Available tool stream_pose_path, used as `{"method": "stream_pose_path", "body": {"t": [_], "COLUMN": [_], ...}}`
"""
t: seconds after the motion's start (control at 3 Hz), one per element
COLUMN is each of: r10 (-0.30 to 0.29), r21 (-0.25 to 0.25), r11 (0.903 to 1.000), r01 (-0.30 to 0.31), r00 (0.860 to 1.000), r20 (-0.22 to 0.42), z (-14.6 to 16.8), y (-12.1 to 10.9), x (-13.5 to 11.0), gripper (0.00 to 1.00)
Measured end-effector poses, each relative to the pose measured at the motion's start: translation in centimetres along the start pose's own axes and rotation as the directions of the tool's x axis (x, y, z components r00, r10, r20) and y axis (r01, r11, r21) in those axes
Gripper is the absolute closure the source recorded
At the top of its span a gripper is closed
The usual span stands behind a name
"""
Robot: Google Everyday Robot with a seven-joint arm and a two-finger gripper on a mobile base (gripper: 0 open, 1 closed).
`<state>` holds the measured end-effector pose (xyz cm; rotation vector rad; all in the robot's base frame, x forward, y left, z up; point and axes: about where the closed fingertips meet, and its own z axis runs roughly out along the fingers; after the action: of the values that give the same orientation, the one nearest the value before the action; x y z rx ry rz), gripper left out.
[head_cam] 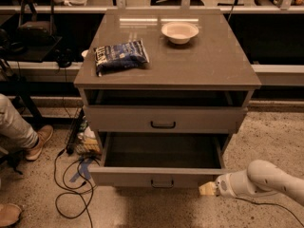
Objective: Close middle drawer
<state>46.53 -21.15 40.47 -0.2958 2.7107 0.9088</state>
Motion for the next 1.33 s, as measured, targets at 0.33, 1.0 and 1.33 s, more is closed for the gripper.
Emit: {"method": "stream_pose_path", "body": {"t": [0.33, 1.0, 1.33], "r10": [0.012, 0.020, 0.020], "r21": [-0.001, -0.022, -0.022], "r11": [0.9999, 0.9996, 0.9996], "r01": [-0.012, -0.015, -0.015], "r00": [0.997, 0.971, 0.971], "r20": [0.072, 0.238, 0.238], "z": [0.0, -0.4, -0.4], "y": [-0.4, -0.9, -0.9], "x": [-2.9, -11.4, -11.4], "gripper": [1.00, 1.00, 1.00]}}
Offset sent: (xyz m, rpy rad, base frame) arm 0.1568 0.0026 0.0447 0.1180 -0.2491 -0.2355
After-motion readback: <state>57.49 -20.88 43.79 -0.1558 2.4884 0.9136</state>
